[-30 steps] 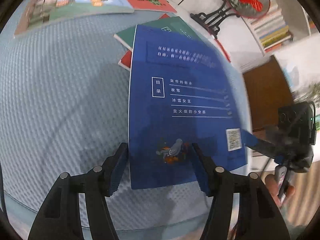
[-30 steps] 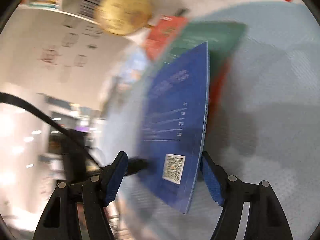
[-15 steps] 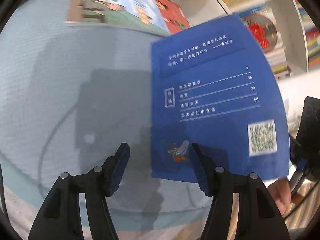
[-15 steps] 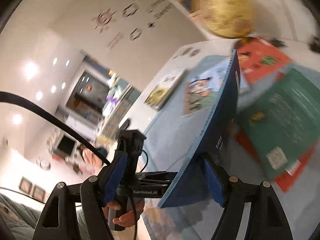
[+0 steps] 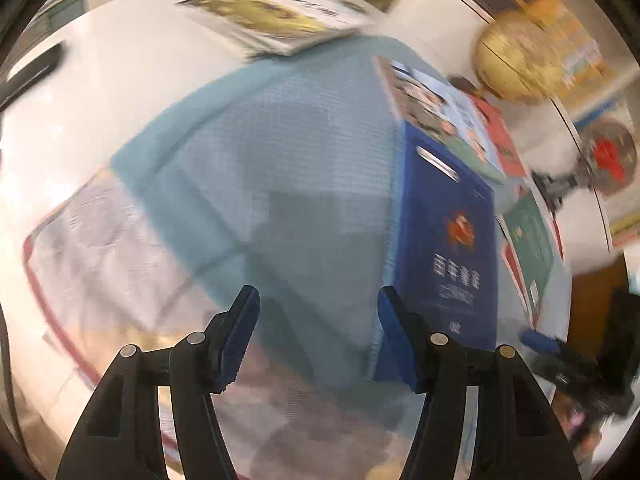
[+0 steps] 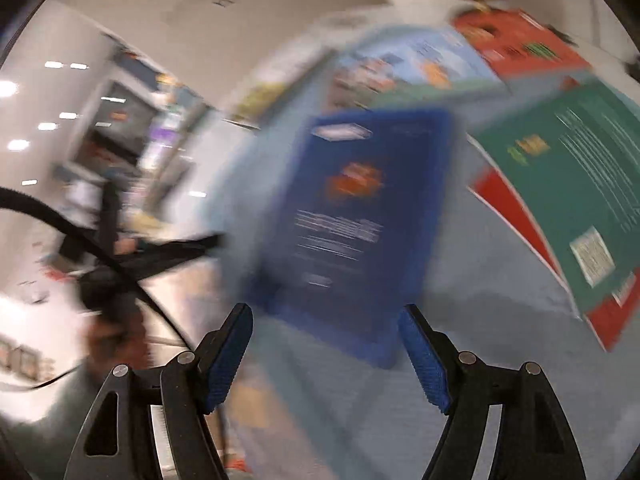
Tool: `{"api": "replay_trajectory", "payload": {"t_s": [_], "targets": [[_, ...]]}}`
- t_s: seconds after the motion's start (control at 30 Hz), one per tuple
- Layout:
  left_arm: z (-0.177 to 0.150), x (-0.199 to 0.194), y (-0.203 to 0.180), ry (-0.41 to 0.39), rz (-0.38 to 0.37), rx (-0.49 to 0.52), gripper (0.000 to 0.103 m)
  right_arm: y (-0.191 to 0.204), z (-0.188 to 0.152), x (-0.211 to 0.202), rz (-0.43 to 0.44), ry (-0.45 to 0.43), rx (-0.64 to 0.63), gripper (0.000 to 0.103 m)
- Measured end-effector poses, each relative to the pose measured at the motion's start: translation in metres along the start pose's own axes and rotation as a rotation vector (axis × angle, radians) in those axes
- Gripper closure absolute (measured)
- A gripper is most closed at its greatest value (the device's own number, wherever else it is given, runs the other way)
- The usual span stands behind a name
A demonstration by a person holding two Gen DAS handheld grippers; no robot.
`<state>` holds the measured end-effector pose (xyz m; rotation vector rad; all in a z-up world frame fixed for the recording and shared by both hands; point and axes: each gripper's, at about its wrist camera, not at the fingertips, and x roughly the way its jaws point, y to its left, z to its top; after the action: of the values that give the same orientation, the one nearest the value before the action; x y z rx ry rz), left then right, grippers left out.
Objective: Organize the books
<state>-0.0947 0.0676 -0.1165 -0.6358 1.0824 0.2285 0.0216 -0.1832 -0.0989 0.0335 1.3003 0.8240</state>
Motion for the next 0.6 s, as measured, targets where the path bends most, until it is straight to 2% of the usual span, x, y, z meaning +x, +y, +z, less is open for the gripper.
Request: {"api": "replay_trajectory", "payload": {"t_s": [0.1,0.13,0.23,0.3,0.47,0.6], "targets": [[-0.002,0.018,-0.038,0.044,-0.025,0.115,0.045,-0.015,0.002,0.014,-0.061,0.005,0.062,0.041],[-0.001,0.024,-0.048,0.048,-0.008,0.154,0.045,-0.018,0.002,0.016,-0.072,-0.007,0.08,0.042],[-0.006,0.036,-0.075,0.028,0.104,0.283,0.045,-0.016,0.001,0.019,-0.108,-0.031,0.083,0.046],[-0.008,0.038,-0.082,0.024,0.137,0.322,0.045,-0.013,0.003,0.021,-0.134,-0.04,0.066,0.046],[-0.007,0.039,-0.081,0.043,0.086,0.316,0.045,-0.003,-0.004,0.02,-0.194,-0.04,0.013,0.046],[-0.015,0.038,-0.085,0.074,-0.001,0.332,0.046,0.0,-0.007,0.023,-0.163,-0.04,0.008,0.045]]}}
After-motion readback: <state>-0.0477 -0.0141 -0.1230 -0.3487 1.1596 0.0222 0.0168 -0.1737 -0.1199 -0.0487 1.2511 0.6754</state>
